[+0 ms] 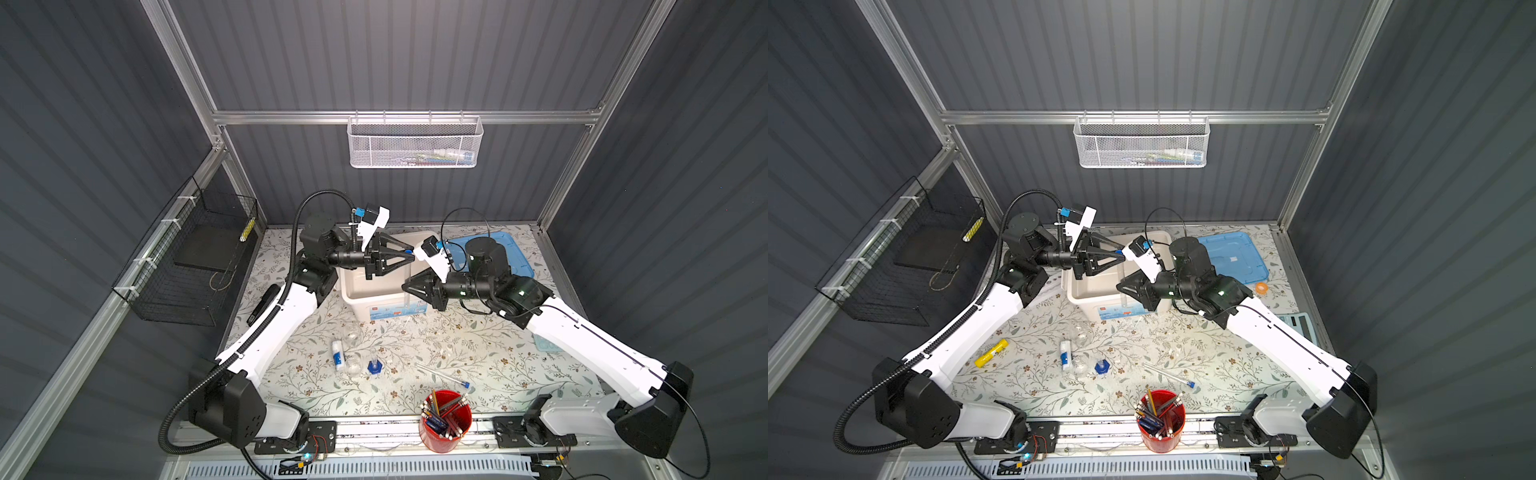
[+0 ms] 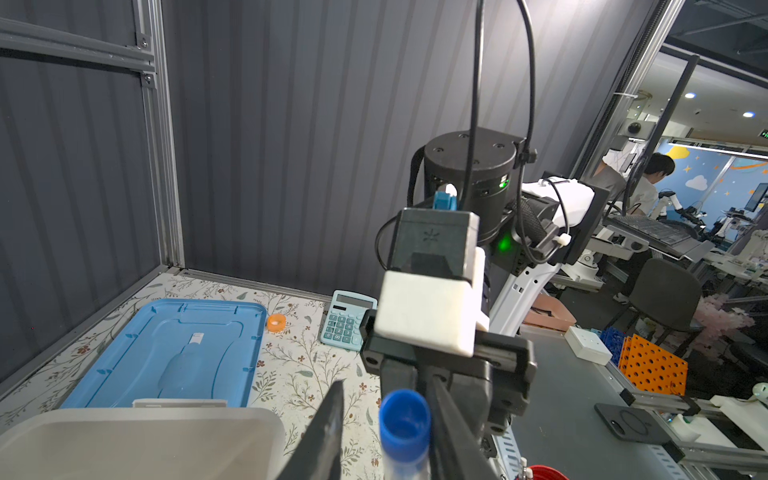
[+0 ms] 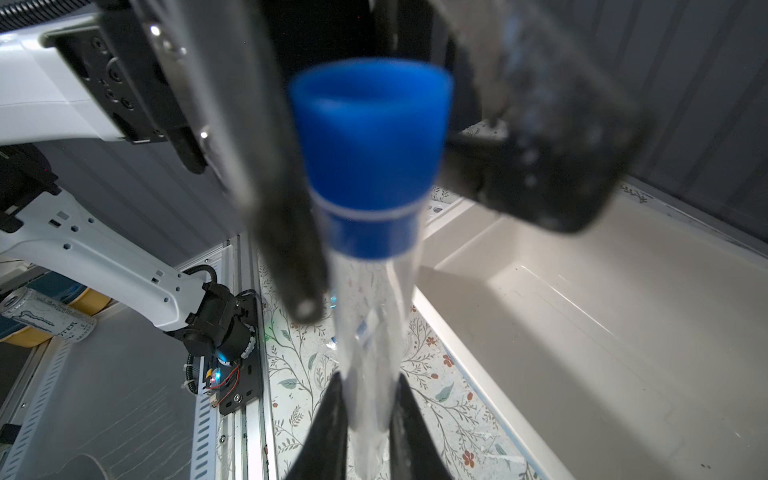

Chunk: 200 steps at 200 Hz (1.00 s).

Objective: Organize the chemistry lab equipment
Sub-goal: 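Hold the tube with the left gripper while the right gripper opens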

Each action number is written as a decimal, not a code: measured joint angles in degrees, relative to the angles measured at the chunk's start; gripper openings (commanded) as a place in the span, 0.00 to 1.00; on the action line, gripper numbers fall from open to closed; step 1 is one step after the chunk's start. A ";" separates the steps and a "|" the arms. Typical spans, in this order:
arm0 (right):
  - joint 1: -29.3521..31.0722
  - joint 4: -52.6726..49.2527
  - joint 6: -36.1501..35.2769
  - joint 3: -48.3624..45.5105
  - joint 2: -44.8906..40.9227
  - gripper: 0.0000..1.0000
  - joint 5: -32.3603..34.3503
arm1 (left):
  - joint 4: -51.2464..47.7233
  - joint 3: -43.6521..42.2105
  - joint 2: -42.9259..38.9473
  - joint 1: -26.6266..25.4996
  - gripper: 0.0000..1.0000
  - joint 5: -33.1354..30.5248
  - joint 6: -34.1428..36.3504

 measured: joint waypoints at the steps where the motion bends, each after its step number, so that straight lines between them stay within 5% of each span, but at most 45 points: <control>1: 0.00 0.00 0.00 0.00 0.00 0.09 0.00 | 0.00 0.00 0.00 0.00 0.28 0.00 0.00; 142: 0.00 -0.87 -0.50 0.00 0.00 0.14 2.49 | -2.05 0.00 -0.02 -0.11 0.06 -0.74 0.59; 200: 0.00 -0.81 -0.39 0.00 -0.04 0.34 3.37 | -3.10 0.00 -0.26 -0.11 0.00 -1.97 1.73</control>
